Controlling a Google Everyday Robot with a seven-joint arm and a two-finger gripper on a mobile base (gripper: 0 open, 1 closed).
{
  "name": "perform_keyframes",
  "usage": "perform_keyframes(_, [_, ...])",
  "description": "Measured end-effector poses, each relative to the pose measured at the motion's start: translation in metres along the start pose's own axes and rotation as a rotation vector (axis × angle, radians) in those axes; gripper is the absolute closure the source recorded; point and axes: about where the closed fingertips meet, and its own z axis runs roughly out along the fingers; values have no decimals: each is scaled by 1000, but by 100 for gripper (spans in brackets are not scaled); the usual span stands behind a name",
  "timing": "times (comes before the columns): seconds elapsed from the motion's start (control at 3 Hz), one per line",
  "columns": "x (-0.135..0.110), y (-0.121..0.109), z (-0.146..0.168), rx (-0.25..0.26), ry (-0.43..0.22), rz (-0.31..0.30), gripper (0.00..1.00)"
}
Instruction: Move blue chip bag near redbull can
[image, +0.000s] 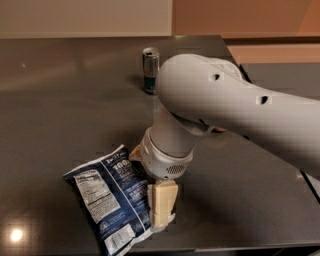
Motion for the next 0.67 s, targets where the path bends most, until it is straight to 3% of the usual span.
perform_keyframes(0.67, [0,-2,-35,46,-50,9,64])
